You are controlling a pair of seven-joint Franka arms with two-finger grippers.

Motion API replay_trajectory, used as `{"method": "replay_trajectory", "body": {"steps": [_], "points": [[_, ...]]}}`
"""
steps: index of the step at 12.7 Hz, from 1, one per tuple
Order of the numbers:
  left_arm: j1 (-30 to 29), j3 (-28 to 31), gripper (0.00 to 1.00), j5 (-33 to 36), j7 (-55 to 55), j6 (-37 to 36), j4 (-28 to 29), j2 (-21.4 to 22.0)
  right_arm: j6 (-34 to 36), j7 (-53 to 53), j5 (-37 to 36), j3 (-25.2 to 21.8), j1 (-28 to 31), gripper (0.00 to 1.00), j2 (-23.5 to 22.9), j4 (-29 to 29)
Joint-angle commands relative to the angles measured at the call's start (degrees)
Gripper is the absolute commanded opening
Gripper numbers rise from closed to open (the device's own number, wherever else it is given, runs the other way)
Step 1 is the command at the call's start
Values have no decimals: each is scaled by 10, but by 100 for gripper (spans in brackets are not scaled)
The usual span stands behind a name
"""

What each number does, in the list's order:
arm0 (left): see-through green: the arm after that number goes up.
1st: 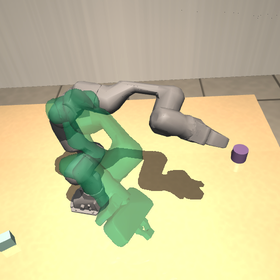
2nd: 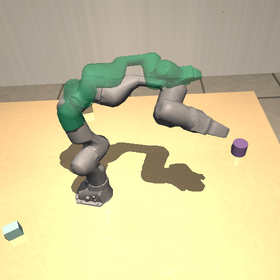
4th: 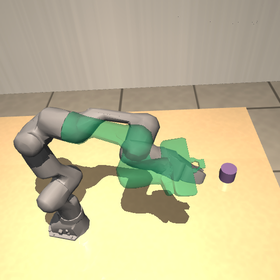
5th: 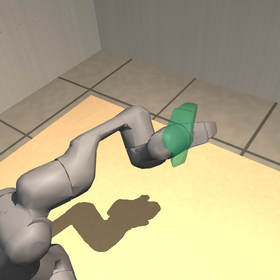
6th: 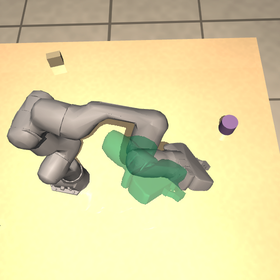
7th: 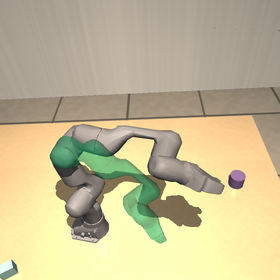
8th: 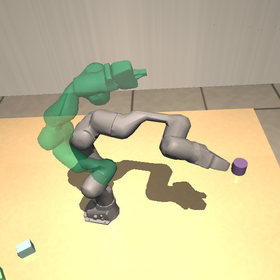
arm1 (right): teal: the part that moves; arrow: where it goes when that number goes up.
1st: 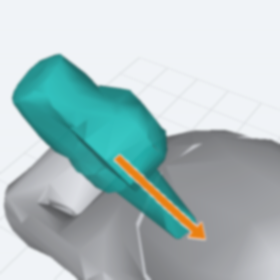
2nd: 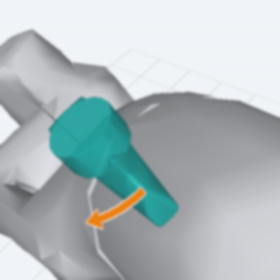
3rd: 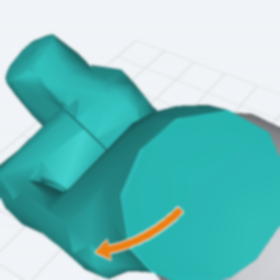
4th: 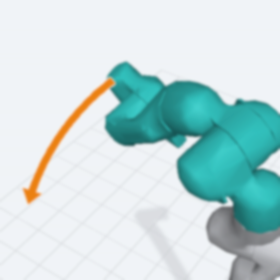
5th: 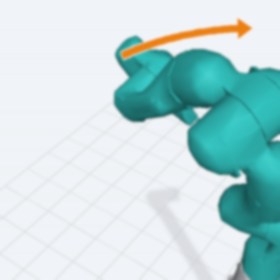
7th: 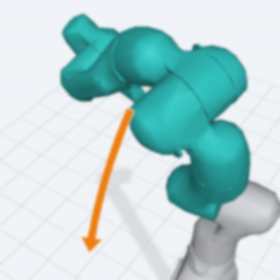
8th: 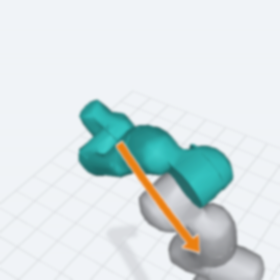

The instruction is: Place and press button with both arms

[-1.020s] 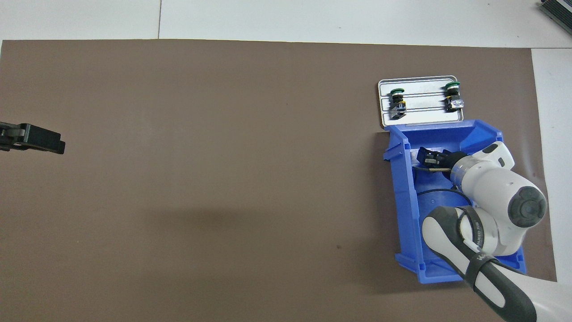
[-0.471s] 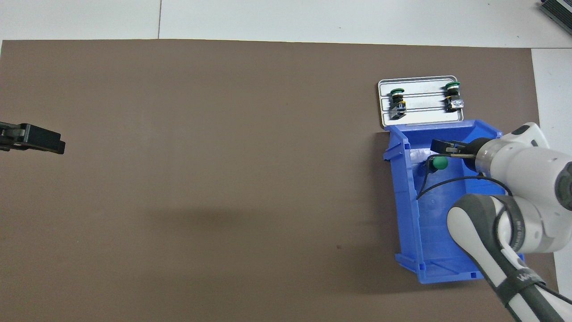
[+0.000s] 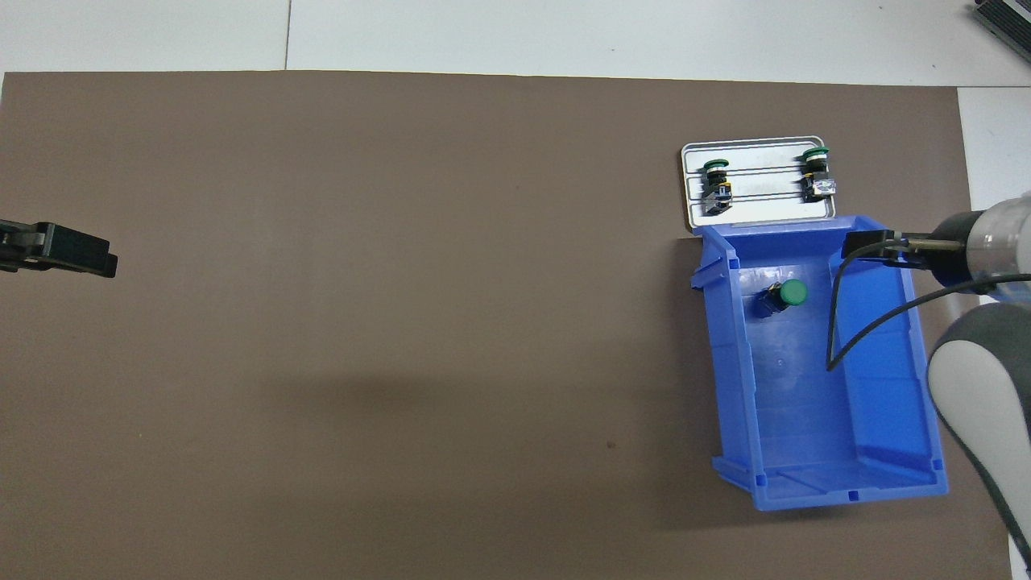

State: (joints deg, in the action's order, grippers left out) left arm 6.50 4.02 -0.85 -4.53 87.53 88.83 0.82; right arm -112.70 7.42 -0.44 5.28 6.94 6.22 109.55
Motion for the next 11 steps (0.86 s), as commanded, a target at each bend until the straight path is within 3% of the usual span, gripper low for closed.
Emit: {"method": "replay_trajectory", "body": {"steps": [1,7,11], "points": [[-5,-5,100,11,-4,1,16,15,101,-3,11,3,7,98,-35,-91],[-5,-5,100,11,-3,1,16,15,253,-38,17,3,18,98,-99,-251],[-5,-5,100,11,-3,1,16,15,277,-38,18,3,13,99,-112,-275]]}}
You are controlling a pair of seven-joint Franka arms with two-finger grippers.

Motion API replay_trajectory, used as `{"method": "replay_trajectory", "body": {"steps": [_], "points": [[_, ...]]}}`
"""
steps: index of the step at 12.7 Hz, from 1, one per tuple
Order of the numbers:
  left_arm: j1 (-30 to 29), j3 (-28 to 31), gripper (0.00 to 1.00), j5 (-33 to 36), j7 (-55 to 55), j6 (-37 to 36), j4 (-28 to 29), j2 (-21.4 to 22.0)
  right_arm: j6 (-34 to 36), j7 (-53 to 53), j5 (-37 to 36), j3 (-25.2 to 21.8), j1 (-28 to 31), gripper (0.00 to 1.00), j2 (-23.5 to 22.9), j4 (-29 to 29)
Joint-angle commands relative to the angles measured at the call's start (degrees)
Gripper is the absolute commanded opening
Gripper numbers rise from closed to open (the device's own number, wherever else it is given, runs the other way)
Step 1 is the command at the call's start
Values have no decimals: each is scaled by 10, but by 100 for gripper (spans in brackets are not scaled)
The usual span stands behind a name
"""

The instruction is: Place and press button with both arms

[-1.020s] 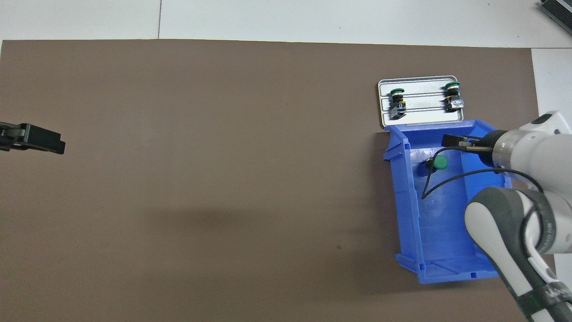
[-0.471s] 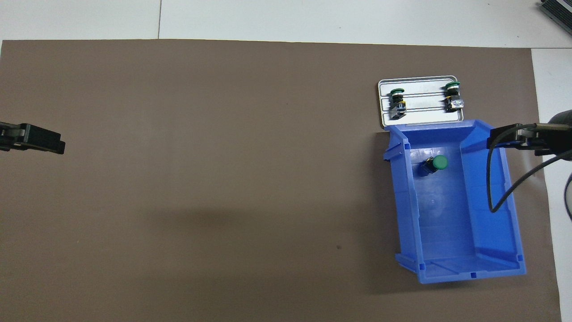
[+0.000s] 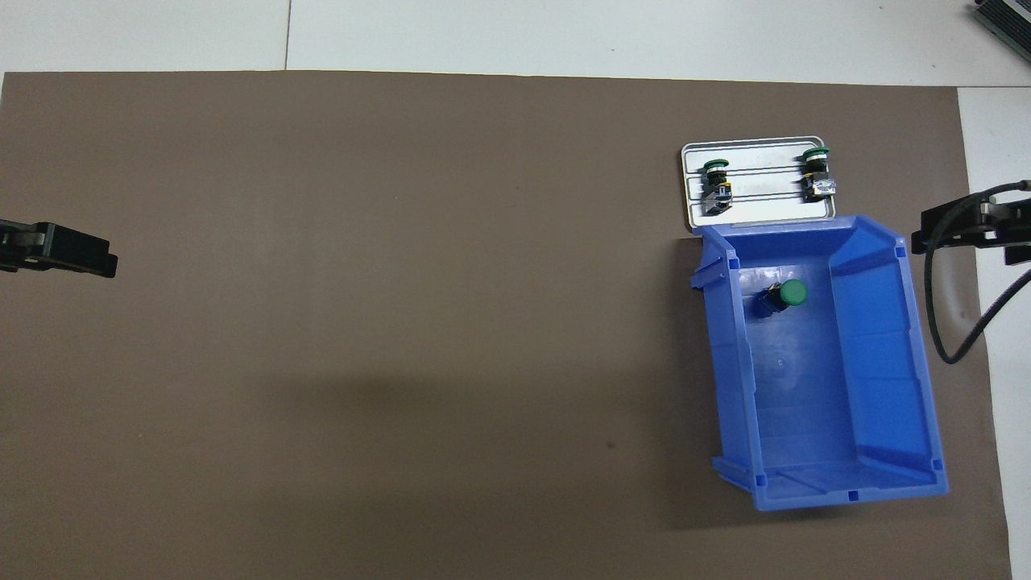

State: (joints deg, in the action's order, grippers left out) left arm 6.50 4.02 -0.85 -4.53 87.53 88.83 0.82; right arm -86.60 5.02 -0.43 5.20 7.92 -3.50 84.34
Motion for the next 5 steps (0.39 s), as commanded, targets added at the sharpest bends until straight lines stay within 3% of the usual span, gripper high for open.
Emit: {"method": "replay_trajectory", "body": {"steps": [1,5], "points": [[-5,-5,100,11,-3,1,16,15,16,-9,18,4,0,100,-13,-16],[-5,-5,100,11,-3,1,16,15,13,-8,17,7,-5,100,-12,-14]]}}
